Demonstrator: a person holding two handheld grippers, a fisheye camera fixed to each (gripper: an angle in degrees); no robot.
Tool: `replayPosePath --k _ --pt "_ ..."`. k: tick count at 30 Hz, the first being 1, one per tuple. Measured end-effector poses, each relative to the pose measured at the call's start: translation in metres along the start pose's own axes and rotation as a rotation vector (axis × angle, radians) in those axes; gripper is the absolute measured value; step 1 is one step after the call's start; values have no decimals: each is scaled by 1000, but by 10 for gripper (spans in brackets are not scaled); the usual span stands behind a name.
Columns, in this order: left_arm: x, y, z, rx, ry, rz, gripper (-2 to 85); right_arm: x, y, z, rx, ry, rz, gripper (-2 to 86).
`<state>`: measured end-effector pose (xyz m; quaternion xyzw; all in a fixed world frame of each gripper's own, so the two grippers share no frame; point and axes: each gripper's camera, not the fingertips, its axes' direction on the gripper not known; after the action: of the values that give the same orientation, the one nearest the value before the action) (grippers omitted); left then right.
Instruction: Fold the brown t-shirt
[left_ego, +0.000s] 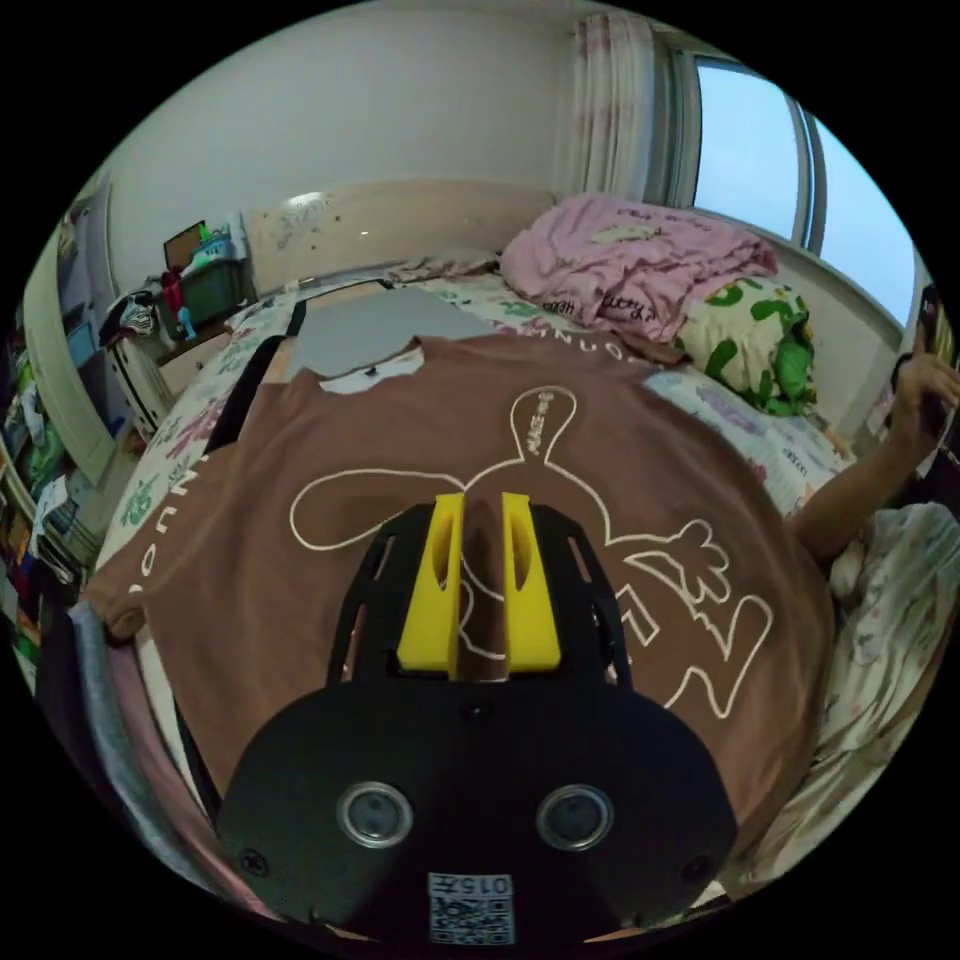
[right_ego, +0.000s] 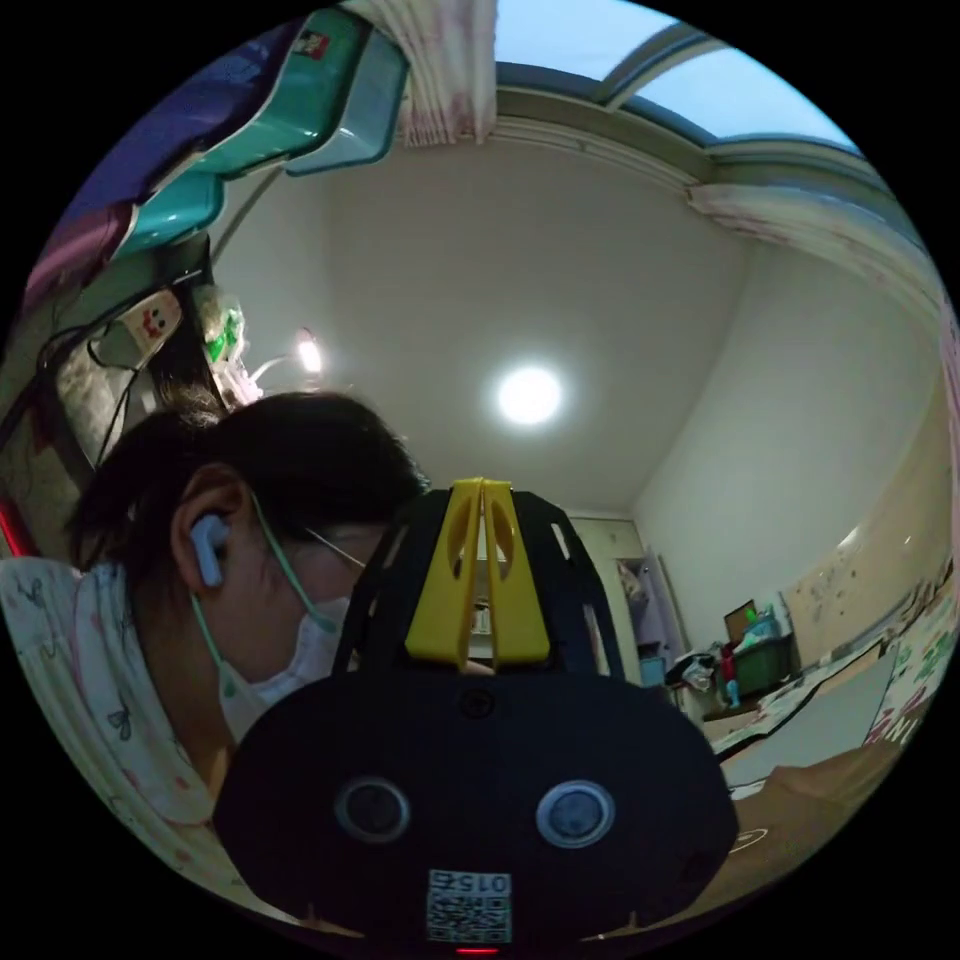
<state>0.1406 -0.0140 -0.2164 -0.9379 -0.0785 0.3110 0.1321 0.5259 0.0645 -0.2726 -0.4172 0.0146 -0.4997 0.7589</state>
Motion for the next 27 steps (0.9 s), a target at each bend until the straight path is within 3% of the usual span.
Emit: replayPosePath --k 4,8,12,16,20,27 --pt "-2 -3 -4 -143 -121 54 101 1 17 -1 -71 1 -24 -6" --pt "-12 -9 -27 -142 -114 61 102 16 27 -4 -117 -24 -7 -6" --pt "-25 -15 -49 -144 -98 56 99 39 34 -1 -191 139 -36 -4" --pt "-32 -19 -66 -144 -104 57 99 69 32 1 -254 39 150 2" --pt "-38 -22 -84 -144 -115 63 99 70 11 4 -338 -60 159 5" --pt "-51 -24 -111 -145 -111 60 100 70 -30 -30 -146 -148 185 -3"
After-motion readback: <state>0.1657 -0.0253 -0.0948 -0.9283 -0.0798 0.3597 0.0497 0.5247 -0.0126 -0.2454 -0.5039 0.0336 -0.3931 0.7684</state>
